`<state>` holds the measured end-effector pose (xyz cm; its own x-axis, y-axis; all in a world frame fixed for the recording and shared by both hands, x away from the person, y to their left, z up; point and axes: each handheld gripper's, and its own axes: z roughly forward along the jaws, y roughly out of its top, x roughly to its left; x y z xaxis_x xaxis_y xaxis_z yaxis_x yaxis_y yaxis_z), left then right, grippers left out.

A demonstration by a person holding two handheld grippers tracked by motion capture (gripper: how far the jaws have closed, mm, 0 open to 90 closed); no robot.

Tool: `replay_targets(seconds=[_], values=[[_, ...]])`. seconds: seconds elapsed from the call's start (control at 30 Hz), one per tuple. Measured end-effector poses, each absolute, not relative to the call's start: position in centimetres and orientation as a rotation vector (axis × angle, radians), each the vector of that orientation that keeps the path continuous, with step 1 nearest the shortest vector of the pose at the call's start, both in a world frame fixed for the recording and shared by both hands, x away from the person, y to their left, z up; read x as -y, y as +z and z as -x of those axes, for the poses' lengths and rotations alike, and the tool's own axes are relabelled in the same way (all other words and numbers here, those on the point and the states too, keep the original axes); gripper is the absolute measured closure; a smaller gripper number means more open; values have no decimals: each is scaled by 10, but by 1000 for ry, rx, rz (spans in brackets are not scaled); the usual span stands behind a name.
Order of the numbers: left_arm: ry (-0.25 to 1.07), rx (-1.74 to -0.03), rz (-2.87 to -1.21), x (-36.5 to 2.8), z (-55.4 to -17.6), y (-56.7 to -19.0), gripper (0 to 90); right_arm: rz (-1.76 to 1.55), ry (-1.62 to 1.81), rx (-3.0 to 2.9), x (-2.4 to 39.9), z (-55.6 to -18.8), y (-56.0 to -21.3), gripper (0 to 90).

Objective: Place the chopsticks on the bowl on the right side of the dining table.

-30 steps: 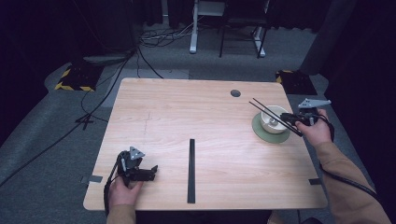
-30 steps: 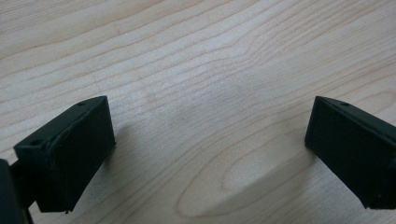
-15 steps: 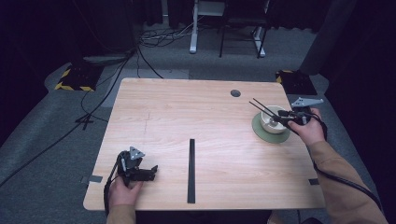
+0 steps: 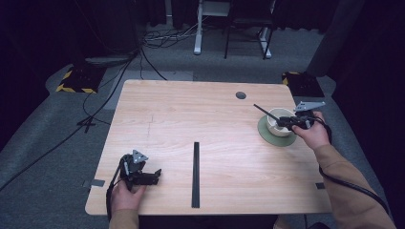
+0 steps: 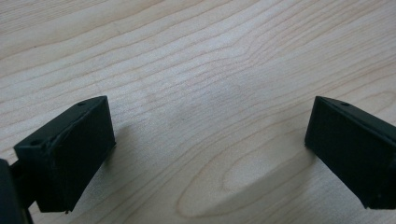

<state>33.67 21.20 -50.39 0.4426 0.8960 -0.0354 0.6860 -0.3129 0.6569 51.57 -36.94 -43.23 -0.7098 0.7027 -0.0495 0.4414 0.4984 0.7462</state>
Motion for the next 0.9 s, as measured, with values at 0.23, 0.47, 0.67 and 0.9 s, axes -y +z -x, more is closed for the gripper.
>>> replay_targets(seconds=[0.23, 0.47, 0.67, 0.9], values=[[453, -1321, -2095, -212, -337, -504, 16, -921, 1104, -2396, 369, -507, -428, 698], [453, -1321, -2095, -212, -337, -504, 17, -907, 1159, -2339, 375, -483, -416, 657], [457, -1322, -2093, -211, -338, -504, 10, -924, 1146, -2299, 384, -462, -411, 579], [454, -1321, -2102, -212, -338, -503, 8, -975, 1095, -2281, 397, -450, -424, 542]])
